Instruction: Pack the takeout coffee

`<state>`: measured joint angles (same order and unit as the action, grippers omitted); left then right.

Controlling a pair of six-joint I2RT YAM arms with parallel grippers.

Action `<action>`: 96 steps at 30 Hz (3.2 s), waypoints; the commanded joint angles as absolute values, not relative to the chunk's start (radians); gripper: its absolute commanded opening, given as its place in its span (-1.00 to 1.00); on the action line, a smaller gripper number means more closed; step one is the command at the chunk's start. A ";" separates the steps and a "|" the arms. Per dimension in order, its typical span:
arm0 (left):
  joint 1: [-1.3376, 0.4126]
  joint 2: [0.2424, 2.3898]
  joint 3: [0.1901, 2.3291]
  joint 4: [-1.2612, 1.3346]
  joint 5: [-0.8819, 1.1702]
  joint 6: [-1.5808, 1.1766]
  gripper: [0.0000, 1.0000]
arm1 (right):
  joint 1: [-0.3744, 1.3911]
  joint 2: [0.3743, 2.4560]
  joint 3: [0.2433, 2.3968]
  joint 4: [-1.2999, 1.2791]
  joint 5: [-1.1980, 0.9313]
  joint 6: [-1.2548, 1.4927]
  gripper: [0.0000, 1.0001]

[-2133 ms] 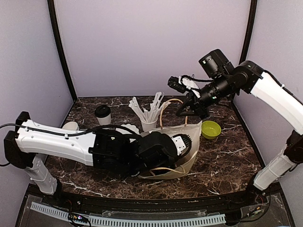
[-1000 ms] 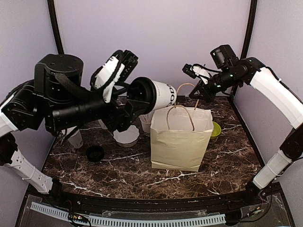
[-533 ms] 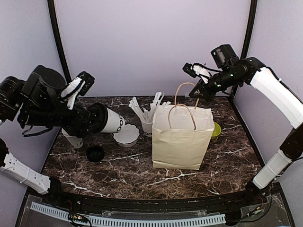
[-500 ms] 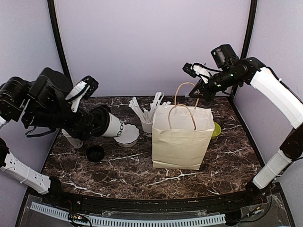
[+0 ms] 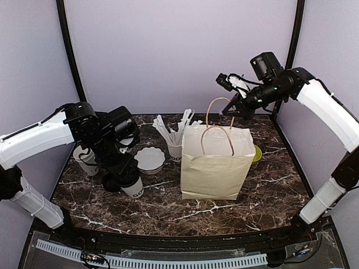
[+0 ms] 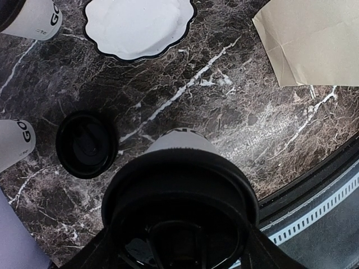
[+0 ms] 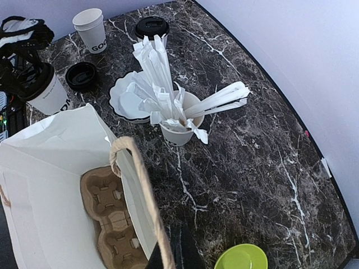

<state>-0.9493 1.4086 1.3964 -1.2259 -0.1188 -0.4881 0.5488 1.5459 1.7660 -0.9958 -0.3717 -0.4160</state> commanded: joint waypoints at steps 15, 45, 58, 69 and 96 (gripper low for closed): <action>-0.809 1.593 1.414 -1.162 -0.062 -0.360 -0.22 | 0.545 1.564 1.806 -0.982 -0.447 -0.405 -1.00; -1.003 1.479 1.689 -1.008 -0.168 -0.054 0.67 | 0.545 1.613 1.854 -1.013 -0.455 -0.407 -1.00; -1.140 1.618 1.760 -0.425 0.025 0.252 0.79 | 0.544 1.614 1.850 -1.017 -0.463 -0.402 -1.00; -1.138 1.706 1.857 -0.396 0.108 0.248 -0.69 | 0.544 1.621 1.881 -1.037 -0.477 -0.394 -1.00; -1.140 1.698 2.158 -0.573 0.107 0.186 -1.00 | 0.545 1.621 2.128 -1.087 -0.456 -0.401 -1.00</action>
<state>-1.1374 1.7035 2.1723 -0.5709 0.1215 0.1970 0.5488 1.6188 2.1372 -1.1004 -0.4519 -0.4049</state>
